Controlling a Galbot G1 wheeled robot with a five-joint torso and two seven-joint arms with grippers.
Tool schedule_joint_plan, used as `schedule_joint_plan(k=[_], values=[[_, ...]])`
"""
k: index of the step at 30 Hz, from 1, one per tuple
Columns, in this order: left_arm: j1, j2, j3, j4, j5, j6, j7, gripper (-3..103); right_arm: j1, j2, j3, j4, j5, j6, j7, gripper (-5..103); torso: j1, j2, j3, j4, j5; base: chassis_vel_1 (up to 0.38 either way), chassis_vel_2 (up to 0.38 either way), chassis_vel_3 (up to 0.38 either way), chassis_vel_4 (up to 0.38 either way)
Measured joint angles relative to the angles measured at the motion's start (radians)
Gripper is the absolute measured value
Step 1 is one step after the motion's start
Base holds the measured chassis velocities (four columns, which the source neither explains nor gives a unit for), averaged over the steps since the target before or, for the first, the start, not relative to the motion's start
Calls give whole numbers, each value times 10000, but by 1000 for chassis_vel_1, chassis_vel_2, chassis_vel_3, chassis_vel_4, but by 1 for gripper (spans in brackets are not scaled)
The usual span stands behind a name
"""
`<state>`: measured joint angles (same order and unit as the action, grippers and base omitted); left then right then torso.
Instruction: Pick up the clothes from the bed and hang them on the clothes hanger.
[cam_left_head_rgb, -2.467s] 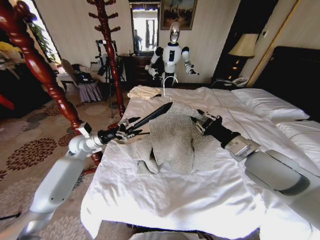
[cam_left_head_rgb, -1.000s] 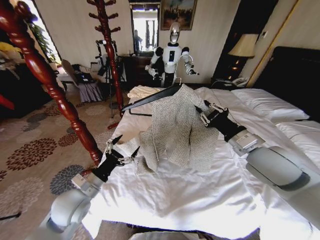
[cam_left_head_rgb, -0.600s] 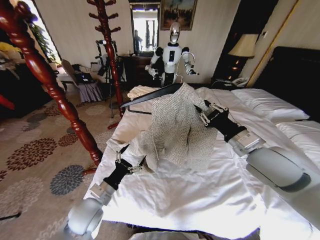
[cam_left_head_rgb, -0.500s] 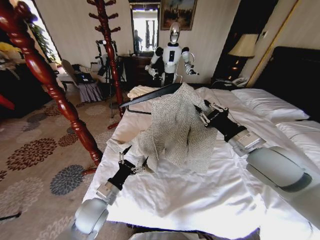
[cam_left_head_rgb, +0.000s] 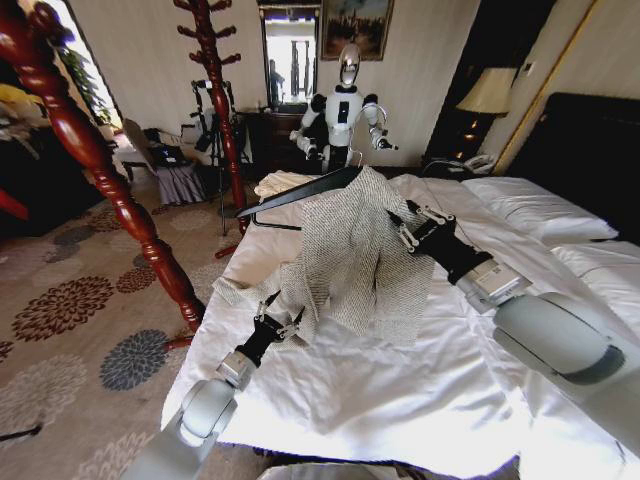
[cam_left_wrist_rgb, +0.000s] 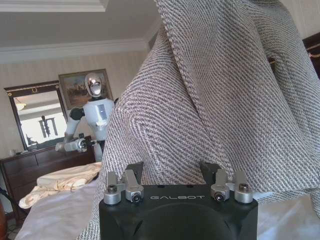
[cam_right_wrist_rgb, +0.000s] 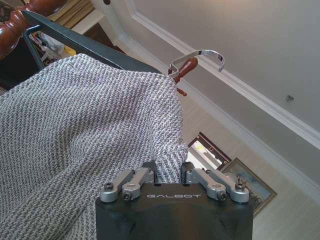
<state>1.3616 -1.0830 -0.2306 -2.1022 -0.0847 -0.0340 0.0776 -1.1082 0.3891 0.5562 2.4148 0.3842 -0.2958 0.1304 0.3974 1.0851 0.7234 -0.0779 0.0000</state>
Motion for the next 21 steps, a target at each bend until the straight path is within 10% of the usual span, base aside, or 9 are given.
schedule_joint_plan(k=[14, 21], values=[[-413, 142, -1150, 205, -1380, 93, 126, 11, -4, 45, -4, -2, -18, 31, -33, 23, 0, 0, 0, 0, 0, 0, 0, 0, 0], [-610, 199, -1537, 207, -2178, 303, 265, 0, -11, 25, 39, -15, -25, 37, -35, 23, -1, 0, 0, 0, -1, 0, 0, 0, 0]])
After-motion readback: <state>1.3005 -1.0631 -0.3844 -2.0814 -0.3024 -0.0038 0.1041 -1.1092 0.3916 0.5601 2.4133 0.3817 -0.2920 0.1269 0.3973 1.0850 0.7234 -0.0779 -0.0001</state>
